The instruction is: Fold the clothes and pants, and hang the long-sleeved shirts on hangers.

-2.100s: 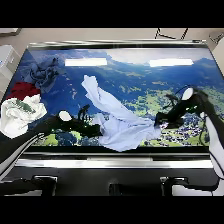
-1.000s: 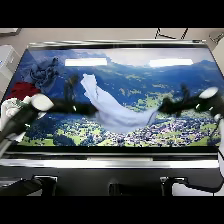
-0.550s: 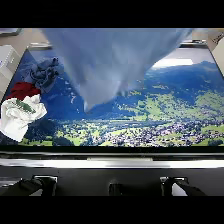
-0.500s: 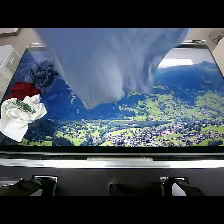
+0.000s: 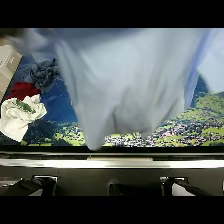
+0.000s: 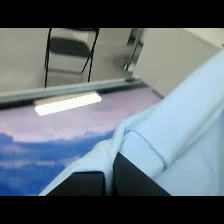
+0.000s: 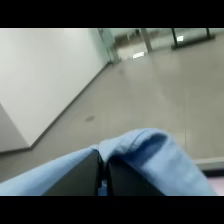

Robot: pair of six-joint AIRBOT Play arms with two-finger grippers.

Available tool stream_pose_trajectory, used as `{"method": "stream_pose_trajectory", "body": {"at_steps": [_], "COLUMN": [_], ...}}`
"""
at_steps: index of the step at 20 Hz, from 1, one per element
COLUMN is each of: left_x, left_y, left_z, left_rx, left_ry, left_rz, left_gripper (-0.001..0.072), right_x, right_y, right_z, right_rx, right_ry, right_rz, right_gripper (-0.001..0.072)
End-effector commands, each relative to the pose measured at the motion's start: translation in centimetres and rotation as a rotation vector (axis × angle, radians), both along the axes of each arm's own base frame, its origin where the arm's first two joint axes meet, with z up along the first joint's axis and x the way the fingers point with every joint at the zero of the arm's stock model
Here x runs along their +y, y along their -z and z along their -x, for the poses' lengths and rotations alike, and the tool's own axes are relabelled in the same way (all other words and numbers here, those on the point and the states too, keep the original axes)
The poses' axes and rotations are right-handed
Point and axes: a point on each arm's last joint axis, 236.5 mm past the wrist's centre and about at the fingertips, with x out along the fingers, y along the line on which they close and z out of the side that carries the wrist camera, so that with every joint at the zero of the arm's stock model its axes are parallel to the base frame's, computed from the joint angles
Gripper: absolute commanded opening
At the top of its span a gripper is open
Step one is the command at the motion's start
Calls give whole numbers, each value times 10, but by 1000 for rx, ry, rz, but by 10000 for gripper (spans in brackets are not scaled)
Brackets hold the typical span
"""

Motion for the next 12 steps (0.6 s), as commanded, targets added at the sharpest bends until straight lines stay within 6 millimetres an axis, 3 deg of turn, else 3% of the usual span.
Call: {"method": "stream_pose_trajectory", "body": {"at_steps": [1,3,5,6,7,8,9,12], "left_x": [-6,-5,2,6,11,20,31,75], "left_y": [141,219,276,293,305,311,312,319], "left_z": [-56,-74,-83,-85,-88,-90,-93,-96], "left_rx": [334,523,679,733,777,806,819,861], "left_ry": [-67,-110,-141,-144,-151,-164,-183,-242], "left_rz": [-51,-60,-65,-62,-48,-28,-16,-15], "left_gripper": [22,22,22,22,22,22,22,22], "right_x": [42,86,124,135,139,135,123,58], "right_y": [173,268,340,366,384,393,401,431], "right_z": [-80,-90,-78,-67,-57,-48,-36,31], "right_rx": [440,699,916,1000,1069,1119,1170,1471], "right_ry": [-141,-240,-331,-372,-399,-409,-410,-399], "right_rz": [-153,-197,-195,-179,-165,-144,-105,9], "right_gripper": [44,45,60,157,314,504,620,626]}}
